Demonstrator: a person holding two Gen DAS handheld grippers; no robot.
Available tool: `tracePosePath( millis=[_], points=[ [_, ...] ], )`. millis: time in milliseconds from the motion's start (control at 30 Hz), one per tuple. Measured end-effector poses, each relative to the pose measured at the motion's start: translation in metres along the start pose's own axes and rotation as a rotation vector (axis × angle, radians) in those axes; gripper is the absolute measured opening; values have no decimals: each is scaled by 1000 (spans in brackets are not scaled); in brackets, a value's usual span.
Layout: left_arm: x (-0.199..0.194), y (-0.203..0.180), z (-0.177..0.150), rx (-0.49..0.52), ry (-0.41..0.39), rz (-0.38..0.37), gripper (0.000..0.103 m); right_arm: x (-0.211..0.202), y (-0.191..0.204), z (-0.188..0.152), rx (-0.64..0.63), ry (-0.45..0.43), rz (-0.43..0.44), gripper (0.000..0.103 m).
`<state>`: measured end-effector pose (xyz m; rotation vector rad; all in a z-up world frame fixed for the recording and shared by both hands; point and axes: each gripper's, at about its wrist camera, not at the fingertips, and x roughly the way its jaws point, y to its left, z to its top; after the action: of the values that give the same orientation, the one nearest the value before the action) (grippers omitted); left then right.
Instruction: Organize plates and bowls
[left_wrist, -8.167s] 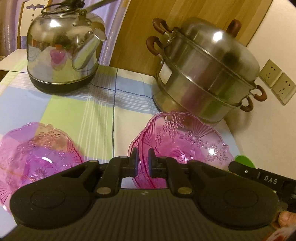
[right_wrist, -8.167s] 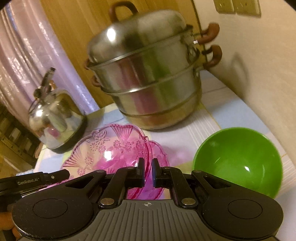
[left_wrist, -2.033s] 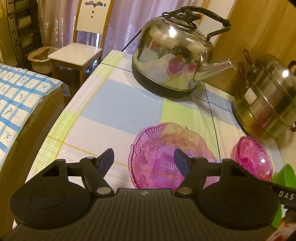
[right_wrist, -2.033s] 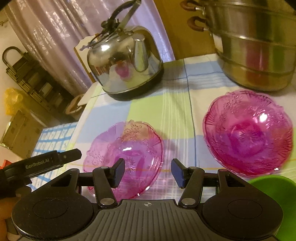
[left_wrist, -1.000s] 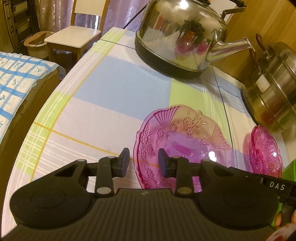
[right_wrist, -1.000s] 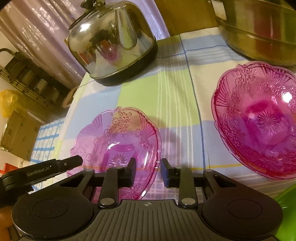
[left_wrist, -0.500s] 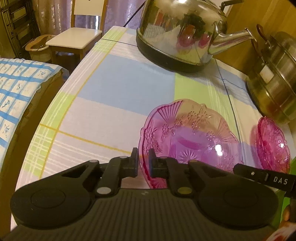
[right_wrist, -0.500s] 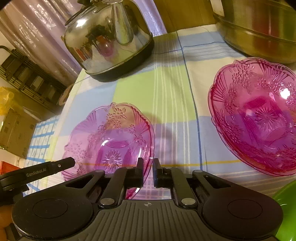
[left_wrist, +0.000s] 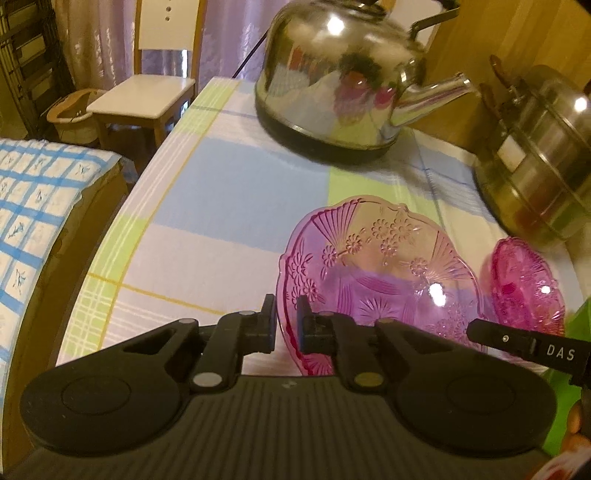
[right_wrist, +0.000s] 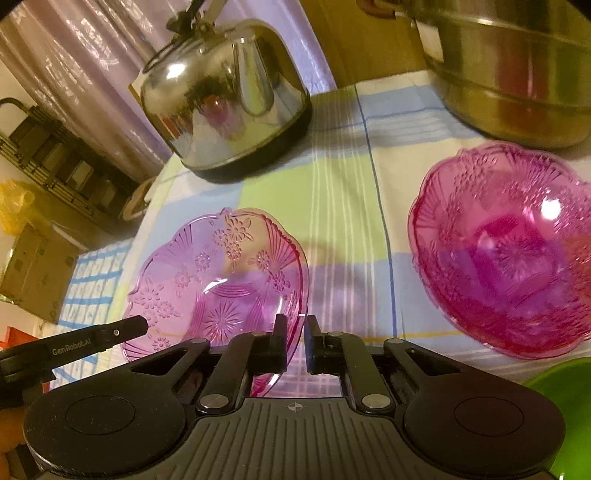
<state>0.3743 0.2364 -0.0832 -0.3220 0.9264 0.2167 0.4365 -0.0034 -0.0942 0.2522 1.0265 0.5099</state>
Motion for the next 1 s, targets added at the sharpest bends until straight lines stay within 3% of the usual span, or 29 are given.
tracePosePath(
  millis=[567, 1000],
  points=[
    [-70, -91, 7, 131, -111, -110, 9, -112, -26, 4, 21, -138, -62, 9],
    [-76, -169, -11, 223, -107, -207, 9, -176, -91, -7, 107, -206, -114, 9]
  ],
)
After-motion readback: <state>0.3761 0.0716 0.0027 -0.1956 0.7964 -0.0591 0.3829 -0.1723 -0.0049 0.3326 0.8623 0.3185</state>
